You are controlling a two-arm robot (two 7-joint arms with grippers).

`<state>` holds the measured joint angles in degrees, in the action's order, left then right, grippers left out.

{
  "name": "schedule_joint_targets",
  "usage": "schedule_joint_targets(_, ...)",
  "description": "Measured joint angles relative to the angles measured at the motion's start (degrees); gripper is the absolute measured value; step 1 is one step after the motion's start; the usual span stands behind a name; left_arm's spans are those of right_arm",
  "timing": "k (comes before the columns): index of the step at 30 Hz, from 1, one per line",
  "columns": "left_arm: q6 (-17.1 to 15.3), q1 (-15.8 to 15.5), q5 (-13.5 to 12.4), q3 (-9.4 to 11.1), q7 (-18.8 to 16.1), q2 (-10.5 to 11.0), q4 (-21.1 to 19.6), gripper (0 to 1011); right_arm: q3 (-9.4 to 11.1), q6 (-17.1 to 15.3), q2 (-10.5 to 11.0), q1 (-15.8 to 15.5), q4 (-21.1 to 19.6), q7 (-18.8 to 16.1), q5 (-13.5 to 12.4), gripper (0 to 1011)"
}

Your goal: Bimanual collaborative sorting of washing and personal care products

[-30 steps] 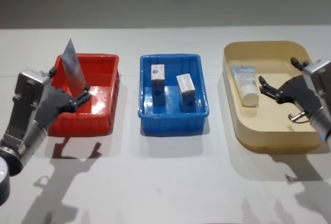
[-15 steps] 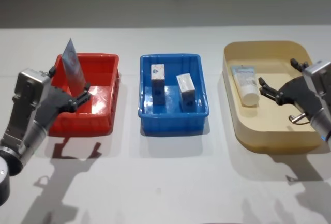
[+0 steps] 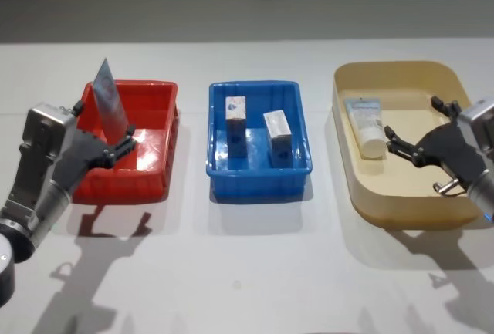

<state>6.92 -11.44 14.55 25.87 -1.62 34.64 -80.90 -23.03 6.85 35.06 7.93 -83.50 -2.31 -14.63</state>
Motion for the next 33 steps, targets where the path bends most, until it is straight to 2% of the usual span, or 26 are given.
schedule_joint_targets(5, -0.02, 0.0, 0.0, 0.0, 0.0, 0.0, 0.0, 1001, 0.16, -0.03, -0.04, -0.88, -0.55, -1.5, -0.07, 1001)
schedule_joint_targets(15, -0.02, 0.0, 0.0, 0.0, 0.0, 0.0, 0.0, 1001, 0.0, 0.4, -1.31, -0.27, -0.12, -4.29, 0.69, 1001)
schedule_joint_targets(25, -0.02, 0.0, 0.0, 0.0, 0.0, 0.0, 0.0, 1001, -1.44, 1.08, -3.45, 2.09, 2.46, -8.09, 2.41, 1001)
schedule_joint_targets(33, -0.02, 0.0, 0.0, 0.0, 0.0, 0.0, 0.0, 1001, -2.27, 1.31, -5.64, 4.35, 5.31, -9.76, 4.03, 1001)
